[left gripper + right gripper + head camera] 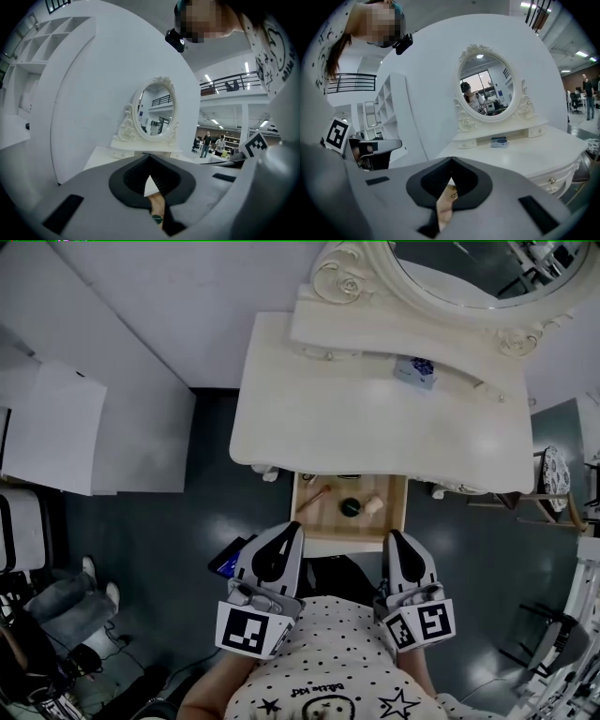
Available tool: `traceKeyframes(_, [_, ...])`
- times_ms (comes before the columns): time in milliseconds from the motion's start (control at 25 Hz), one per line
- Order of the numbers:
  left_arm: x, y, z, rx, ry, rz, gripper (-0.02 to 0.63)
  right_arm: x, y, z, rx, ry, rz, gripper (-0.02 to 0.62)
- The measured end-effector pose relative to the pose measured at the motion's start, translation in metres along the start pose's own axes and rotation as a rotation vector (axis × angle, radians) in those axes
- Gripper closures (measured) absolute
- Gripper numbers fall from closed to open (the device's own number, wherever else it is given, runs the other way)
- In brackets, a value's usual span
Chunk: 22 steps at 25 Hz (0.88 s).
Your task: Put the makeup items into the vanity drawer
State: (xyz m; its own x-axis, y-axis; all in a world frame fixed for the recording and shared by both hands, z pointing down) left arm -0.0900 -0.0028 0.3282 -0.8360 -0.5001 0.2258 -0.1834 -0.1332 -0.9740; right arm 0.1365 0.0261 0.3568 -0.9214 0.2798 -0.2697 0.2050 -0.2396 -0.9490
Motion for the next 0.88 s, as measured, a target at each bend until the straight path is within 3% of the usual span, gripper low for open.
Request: traceKeyframes(880, [0.008, 0.009, -0.011, -0.028, 0.008, 0.005, 0.604, 0.016, 0.004, 0.01, 0.012, 0.016, -0.076, 0.588])
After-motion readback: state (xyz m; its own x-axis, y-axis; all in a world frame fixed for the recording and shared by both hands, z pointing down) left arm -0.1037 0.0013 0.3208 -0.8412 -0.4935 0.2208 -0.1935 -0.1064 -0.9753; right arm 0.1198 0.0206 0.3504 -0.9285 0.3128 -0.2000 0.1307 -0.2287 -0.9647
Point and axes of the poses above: the fingertips, and each gripper's own axes: z forward along the fingers, x to its left, y out of its top, the point moved 8 cm from there along -z, backward along the fingers, and after that the axes turned 11 degrees about -x, right-handed, at the moved point
